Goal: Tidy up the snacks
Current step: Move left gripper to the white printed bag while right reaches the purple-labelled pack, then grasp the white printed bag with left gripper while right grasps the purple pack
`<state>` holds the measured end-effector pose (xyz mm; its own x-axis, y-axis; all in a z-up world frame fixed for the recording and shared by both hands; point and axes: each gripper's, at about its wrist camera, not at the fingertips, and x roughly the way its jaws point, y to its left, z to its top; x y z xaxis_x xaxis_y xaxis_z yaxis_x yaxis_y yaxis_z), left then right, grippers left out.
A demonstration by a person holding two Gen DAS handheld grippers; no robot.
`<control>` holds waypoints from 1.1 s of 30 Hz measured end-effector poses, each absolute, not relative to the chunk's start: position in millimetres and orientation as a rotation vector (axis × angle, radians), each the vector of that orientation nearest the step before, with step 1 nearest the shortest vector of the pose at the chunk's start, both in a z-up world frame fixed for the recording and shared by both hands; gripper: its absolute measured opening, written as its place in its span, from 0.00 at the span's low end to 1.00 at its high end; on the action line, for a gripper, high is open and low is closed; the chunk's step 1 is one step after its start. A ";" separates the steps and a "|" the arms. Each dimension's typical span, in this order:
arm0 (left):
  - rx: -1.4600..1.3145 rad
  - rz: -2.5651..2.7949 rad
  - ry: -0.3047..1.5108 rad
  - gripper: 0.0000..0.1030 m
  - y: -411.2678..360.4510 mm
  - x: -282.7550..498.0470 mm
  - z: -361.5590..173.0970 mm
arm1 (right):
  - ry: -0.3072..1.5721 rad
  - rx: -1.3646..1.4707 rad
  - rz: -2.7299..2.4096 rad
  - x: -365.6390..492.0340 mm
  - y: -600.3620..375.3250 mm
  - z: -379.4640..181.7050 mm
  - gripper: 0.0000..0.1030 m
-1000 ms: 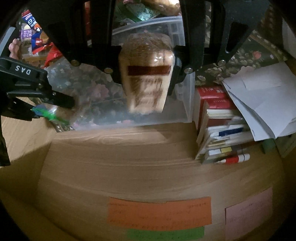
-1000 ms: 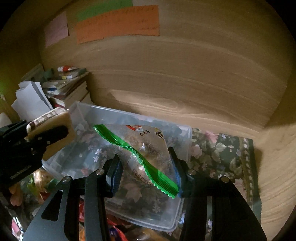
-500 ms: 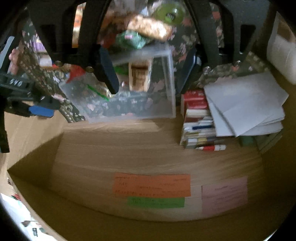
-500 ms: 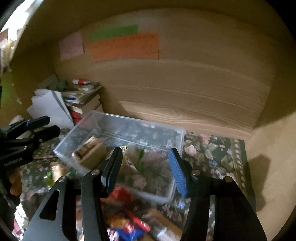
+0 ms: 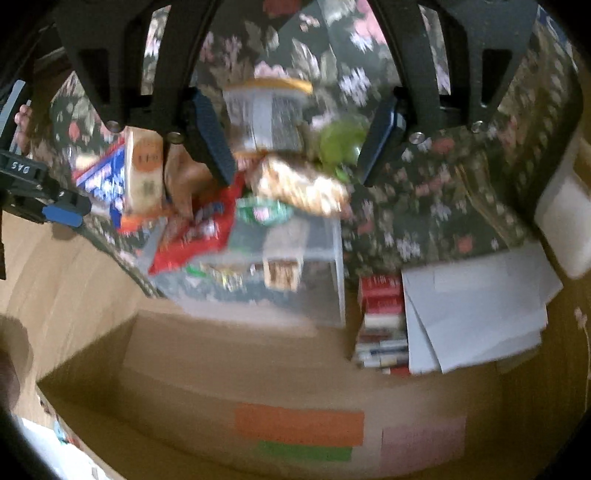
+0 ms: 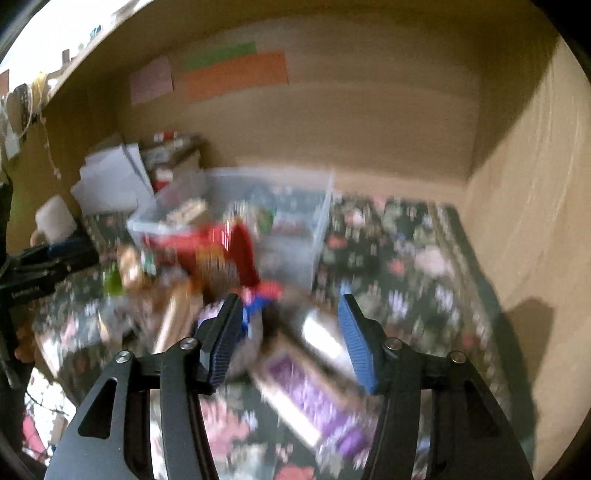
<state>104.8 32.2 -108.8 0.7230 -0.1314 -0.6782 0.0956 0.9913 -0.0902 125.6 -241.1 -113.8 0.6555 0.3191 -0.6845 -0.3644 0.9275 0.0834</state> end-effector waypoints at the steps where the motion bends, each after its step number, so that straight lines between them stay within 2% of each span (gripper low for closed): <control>1: -0.050 -0.126 0.759 0.67 30.9 101.3 -112.7 | 0.776 -0.065 0.387 123.7 -241.6 -118.8 0.49; 6: -0.056 -0.154 0.816 0.67 20.8 96.0 -135.0 | 0.844 -0.080 0.384 123.0 -244.0 -143.7 0.49; 17: -0.041 -0.161 0.873 0.67 9.3 114.2 -167.2 | 0.892 -0.108 0.434 130.1 -239.0 -153.2 0.52; 22: -0.030 -0.165 0.849 0.66 7.8 110.9 -170.3 | 0.910 -0.163 0.459 116.4 -227.7 -161.3 0.48; 26: -0.024 -0.165 0.834 0.61 6.4 99.2 -171.6 | 0.899 -0.136 0.446 121.9 -223.0 -162.4 0.42; 33: -0.013 -0.141 0.815 0.59 8.6 78.8 -166.1 | 0.874 -0.112 0.405 117.9 -226.5 -161.4 0.41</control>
<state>78.8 8.6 -166.1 0.6773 -0.1303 -0.7241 0.1204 0.9906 -0.0656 117.9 -226.5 -161.4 0.5709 0.2994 -0.7645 -0.3900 0.9183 0.0684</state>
